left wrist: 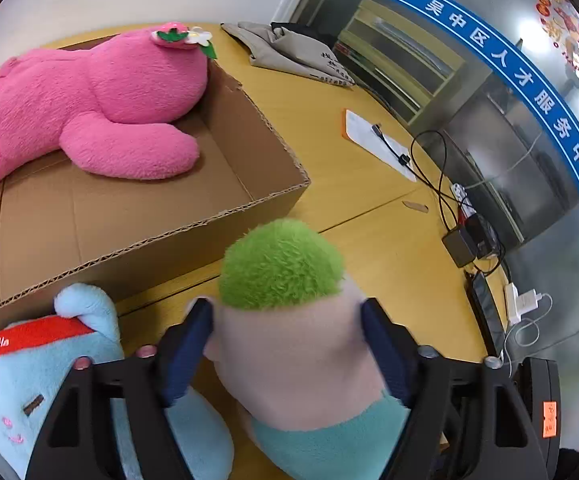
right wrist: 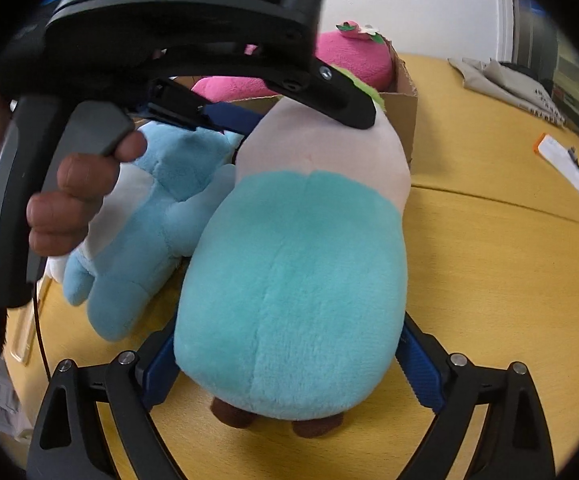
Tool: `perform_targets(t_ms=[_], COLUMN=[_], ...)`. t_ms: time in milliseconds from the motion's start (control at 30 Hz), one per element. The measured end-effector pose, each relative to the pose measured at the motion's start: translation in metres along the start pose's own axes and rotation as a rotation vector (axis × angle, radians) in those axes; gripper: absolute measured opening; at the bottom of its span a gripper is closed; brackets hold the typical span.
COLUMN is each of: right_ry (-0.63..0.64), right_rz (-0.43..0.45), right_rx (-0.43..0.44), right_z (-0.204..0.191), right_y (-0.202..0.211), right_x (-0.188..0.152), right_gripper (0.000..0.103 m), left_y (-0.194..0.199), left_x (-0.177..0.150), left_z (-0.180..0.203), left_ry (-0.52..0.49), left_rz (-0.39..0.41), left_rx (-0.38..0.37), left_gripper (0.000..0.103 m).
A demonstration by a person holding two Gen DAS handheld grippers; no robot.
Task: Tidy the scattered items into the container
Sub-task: 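Close the right tool on the pig's body while the left tool grips its green head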
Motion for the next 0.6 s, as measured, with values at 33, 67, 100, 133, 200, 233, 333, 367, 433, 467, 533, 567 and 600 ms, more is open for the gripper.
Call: perform_targets(t_ms=[33, 67, 100, 133, 200, 233, 333, 367, 433, 467, 533, 567, 600], right_ry=[0.005, 0.008, 0.01, 0.011, 0.011, 0.01, 0.01, 0.016, 0.025, 0.025, 0.016, 0.013, 0.01], right_rz=[0.0, 0.0, 0.002, 0.005, 0.014, 0.017, 0.026, 0.027, 0.037, 0.046, 0.055, 0.051, 0.049], right_rx=[-0.007, -0.015, -0.024, -0.031, -0.032, -0.029, -0.032, -0.039, -0.046, -0.045, -0.039, -0.038, -0.037], right_z=[0.0, 0.0, -0.001, -0.002, -0.004, -0.004, -0.005, -0.006, -0.009, -0.01, -0.011, -0.01, -0.01], right_y=[-0.001, -0.002, -0.002, -0.001, 0.002, 0.004, 0.012, 0.015, 0.022, 0.026, 0.028, 0.027, 0.025], right_x=[0.0, -0.001, -0.002, -0.002, -0.003, -0.004, -0.006, -0.007, -0.009, -0.009, -0.01, -0.01, -0.009], right_gripper=[0.094, 0.094, 0.094, 0.094, 0.094, 0.094, 0.094, 0.094, 0.094, 0.093, 0.09, 0.088, 0.087], left_y=[0.0, 0.0, 0.0, 0.0, -0.001, -0.001, 0.0, 0.0, 0.001, 0.002, 0.003, 0.003, 0.004], left_x=[-0.001, -0.002, -0.003, -0.004, -0.007, -0.008, -0.011, -0.012, -0.013, -0.013, -0.012, -0.012, -0.012], left_z=[0.0, 0.0, -0.001, -0.002, -0.006, -0.008, -0.008, -0.008, -0.005, -0.005, -0.003, -0.002, 0.0], left_ry=[-0.001, -0.002, -0.002, 0.003, 0.02, 0.029, 0.038, 0.035, 0.023, 0.021, 0.02, 0.015, 0.007], left_rz=[-0.004, -0.005, -0.006, -0.006, -0.01, -0.011, -0.008, -0.008, -0.007, -0.006, -0.004, -0.002, 0.002], left_rx=[0.004, 0.007, 0.006, 0.004, 0.005, 0.002, -0.009, -0.006, 0.005, 0.008, 0.01, 0.01, 0.013], left_gripper=[0.075, 0.075, 0.074, 0.072, 0.07, 0.066, 0.066, 0.066, 0.066, 0.066, 0.066, 0.066, 0.068])
Point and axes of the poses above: each gripper's, at about its wrist camera, not at the fingertips, and y roughly against the way its jaws point, z to its right, x to its top, the point moved 10 cm from there along -y, roughly the way its jaws point, and after that the axes turned 14 degrees about -z, right-handed, at the moved point
